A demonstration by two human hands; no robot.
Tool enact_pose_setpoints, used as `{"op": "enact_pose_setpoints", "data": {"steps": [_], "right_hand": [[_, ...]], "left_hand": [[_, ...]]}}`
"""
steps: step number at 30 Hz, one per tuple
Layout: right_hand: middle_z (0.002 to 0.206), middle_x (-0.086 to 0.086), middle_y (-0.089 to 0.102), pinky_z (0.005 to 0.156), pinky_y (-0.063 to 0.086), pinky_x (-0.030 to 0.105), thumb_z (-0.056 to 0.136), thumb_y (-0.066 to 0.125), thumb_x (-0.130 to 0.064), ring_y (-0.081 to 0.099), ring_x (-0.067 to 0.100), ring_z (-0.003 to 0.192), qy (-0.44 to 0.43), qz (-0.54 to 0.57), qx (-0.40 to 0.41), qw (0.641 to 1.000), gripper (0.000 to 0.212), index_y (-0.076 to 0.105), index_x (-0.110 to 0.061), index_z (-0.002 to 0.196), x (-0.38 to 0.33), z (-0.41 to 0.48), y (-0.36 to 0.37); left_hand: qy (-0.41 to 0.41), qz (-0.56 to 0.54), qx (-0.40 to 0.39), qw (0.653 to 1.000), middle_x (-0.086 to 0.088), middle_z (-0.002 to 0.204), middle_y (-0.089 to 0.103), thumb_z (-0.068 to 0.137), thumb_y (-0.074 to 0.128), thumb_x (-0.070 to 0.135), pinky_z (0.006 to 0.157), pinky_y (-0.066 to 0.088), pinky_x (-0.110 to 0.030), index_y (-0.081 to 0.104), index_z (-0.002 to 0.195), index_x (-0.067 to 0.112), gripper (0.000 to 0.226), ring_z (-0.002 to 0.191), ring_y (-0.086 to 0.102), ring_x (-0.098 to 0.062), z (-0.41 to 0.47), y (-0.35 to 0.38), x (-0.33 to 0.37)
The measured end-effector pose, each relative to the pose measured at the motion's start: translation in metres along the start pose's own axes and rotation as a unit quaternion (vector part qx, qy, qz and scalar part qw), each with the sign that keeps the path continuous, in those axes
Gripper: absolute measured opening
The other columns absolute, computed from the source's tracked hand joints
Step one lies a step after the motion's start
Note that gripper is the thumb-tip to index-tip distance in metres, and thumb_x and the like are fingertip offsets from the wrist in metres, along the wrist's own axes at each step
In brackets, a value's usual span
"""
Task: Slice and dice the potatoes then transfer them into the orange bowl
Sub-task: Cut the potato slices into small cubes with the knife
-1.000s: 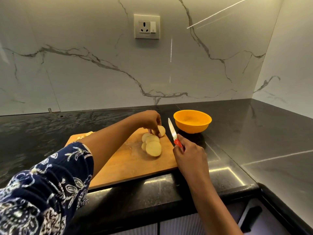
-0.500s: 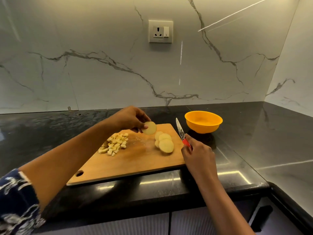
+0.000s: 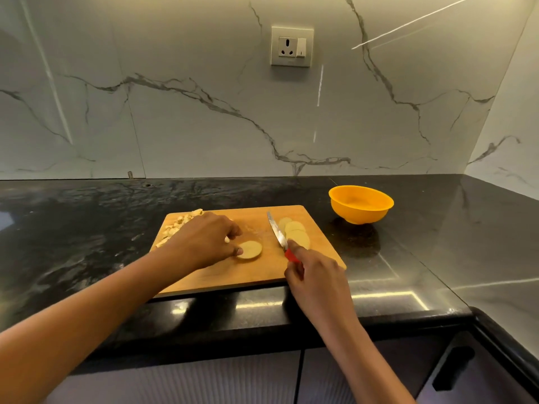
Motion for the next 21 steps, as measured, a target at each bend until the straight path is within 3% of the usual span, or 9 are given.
{"op": "enact_pose_setpoints", "data": {"steps": [3,6,10,14,18,21], "right_hand": [[0.112,-0.007,0.061,0.075,0.033,0.019,0.099,0.044,-0.032,0.055,0.009,0.099,0.002,-0.007,-0.014,1.000,0.049,0.034,-0.029,0.147,-0.003,0.001,0.002],[0.115,-0.006,0.062,0.077,0.040,0.020,0.099,0.044,-0.031,0.056,0.009,0.099,-0.003,-0.013,-0.018,1.000,0.048,0.036,-0.030,0.146,-0.008,0.002,0.003],[0.122,-0.007,0.061,0.080,0.039,0.021,0.099,0.042,-0.031,0.055,0.009,0.105,-0.013,-0.033,-0.025,0.999,0.047,0.035,-0.030,0.146,-0.012,0.003,0.006],[0.124,-0.007,0.060,0.085,0.041,0.024,0.100,0.041,-0.031,0.054,0.012,0.109,-0.021,-0.056,-0.048,0.997,0.046,0.037,-0.029,0.145,-0.013,0.007,0.005],[0.117,-0.006,0.063,0.081,0.043,0.026,0.098,0.042,-0.030,0.056,0.013,0.103,-0.043,-0.063,-0.052,0.996,0.041,0.045,-0.030,0.139,-0.013,0.007,0.003],[0.118,-0.006,0.061,0.082,0.044,0.028,0.099,0.040,-0.029,0.056,0.014,0.104,-0.052,-0.076,-0.060,0.994,0.043,0.043,-0.029,0.142,-0.017,0.006,0.002]], "left_hand": [[0.044,0.026,-0.014,0.999,0.003,0.130,0.058,0.084,0.062,0.047,0.095,0.044,-0.023,0.049,0.135,0.023,0.057,0.112,0.057,-0.010,-0.003,0.004,-0.001],[0.101,0.023,-0.003,0.995,0.007,0.136,0.053,0.088,0.059,0.043,0.097,0.040,-0.020,0.051,0.133,0.026,0.048,0.117,0.053,-0.009,0.000,0.010,-0.002],[0.125,0.039,0.062,0.989,0.007,0.126,0.061,0.092,0.054,0.040,0.088,0.049,-0.022,0.061,0.123,0.024,0.036,0.100,0.060,-0.008,0.003,0.019,-0.004],[0.163,0.030,0.102,0.981,0.003,0.121,0.065,0.092,0.055,0.039,0.083,0.054,-0.030,0.064,0.119,0.020,0.035,0.099,0.065,-0.012,0.001,0.024,-0.010],[0.197,0.021,0.124,0.972,0.005,0.118,0.066,0.091,0.059,0.027,0.083,0.049,-0.017,0.065,0.117,0.020,0.027,0.101,0.065,-0.008,-0.007,0.028,-0.019],[0.203,0.007,0.135,0.970,0.006,0.115,0.067,0.090,0.061,0.023,0.081,0.050,-0.017,0.066,0.116,0.021,0.026,0.101,0.065,-0.007,-0.007,0.029,-0.019]]}}
Point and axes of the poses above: each hand's wrist, its own z-axis towards the middle knuckle, its own y-axis out of the palm, x = y × z, the point moved 2 cm from there along z, towards the middle knuckle
